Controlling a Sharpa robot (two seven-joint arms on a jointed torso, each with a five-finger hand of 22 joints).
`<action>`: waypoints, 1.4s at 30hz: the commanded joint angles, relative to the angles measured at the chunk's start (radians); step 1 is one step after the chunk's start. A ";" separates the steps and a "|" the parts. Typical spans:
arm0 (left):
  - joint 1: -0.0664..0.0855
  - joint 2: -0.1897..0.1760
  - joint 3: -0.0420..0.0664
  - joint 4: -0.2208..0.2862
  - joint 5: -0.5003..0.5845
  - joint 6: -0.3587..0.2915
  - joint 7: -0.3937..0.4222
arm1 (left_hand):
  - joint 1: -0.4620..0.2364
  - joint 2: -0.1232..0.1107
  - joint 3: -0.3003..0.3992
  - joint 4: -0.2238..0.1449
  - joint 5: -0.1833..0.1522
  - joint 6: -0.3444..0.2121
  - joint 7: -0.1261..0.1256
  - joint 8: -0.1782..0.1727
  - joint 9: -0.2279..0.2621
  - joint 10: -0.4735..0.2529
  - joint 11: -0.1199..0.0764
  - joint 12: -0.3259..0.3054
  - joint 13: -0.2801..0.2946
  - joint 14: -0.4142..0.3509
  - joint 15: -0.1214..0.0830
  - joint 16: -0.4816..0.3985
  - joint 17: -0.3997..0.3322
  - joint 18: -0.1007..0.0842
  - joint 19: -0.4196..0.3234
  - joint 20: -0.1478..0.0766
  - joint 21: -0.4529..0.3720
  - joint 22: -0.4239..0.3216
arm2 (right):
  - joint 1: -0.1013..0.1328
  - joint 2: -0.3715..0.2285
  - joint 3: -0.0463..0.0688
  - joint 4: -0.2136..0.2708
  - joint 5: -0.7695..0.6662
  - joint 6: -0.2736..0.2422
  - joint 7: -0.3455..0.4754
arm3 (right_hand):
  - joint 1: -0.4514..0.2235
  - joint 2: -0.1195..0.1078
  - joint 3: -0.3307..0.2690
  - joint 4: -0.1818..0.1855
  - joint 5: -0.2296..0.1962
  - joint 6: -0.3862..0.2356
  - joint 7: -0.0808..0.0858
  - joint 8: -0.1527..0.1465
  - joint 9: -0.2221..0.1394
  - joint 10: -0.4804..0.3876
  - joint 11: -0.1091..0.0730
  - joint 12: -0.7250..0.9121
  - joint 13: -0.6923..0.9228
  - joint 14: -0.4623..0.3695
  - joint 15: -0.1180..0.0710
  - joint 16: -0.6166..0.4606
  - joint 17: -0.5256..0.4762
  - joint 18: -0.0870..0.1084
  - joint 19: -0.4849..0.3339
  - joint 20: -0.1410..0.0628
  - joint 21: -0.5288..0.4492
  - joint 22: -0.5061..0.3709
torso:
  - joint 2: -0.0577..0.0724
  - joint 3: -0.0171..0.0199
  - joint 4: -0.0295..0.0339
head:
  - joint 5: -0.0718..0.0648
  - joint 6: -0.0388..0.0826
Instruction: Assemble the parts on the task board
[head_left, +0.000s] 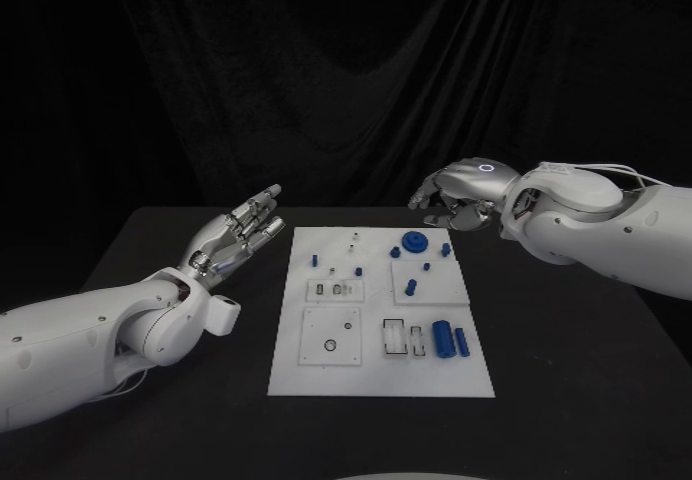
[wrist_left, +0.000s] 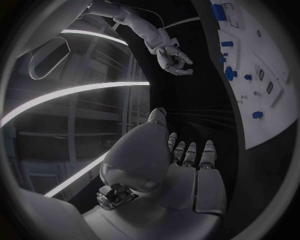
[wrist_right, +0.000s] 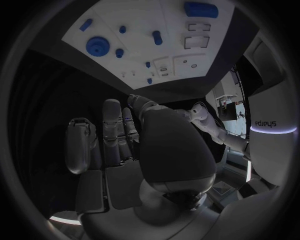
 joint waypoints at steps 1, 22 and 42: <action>0.000 -0.005 0.001 0.019 -0.015 -0.011 0.174 | 0.014 0.000 0.007 -0.001 0.004 0.011 0.003 0.006 0.002 0.002 0.015 0.002 0.002 0.000 0.009 -0.004 -0.001 0.009 0.001 0.007 0.004 0.001 | 0.003 0.004 0.001 -0.002 -0.141 0.035 -0.080 | -0.019 -0.017 0.006 0.003 -0.006 0.012 0.026 0.003 0.011 0.006 0.004 -0.021 -0.002 0.013 0.003 0.011 0.013 -0.021 0.009 0.002 0.005 0.094 | 0.037 -0.0195 0.0227 | -0.028 0.006; 0.001 -0.032 0.001 0.047 -0.081 -0.025 0.181 | 0.018 -0.003 0.008 -0.003 0.003 0.014 0.004 0.006 0.002 0.004 0.024 0.002 0.002 0.000 0.010 -0.004 -0.001 0.009 0.001 0.008 0.004 0.001 | -0.009 0.055 0.001 -0.041 -0.154 0.117 -0.100 | -0.055 -0.031 -0.026 0.001 -0.007 -0.011 0.031 -0.012 0.033 -0.051 0.009 -0.056 0.011 0.005 0.008 0.022 0.034 -0.016 -0.012 0.007 -0.011 0.078 | 0.109 -0.0596 0.0532 | -0.081 0.039; 0.001 -0.020 0.001 0.031 -0.082 -0.008 0.180 | 0.021 -0.001 0.010 -0.004 0.004 0.010 0.005 0.005 0.002 0.004 0.030 0.002 0.002 0.000 0.015 -0.004 -0.001 0.009 0.002 0.011 0.004 0.001 | -0.045 0.088 0.001 -0.096 -0.154 0.158 -0.098 | -0.040 -0.016 -0.023 -0.030 -0.006 -0.019 -0.003 -0.018 0.052 -0.050 0.020 -0.053 0.031 0.024 0.014 0.054 0.086 -0.022 0.012 0.013 0.001 0.104 | 0.126 -0.0641 0.0574 | -0.086 0.045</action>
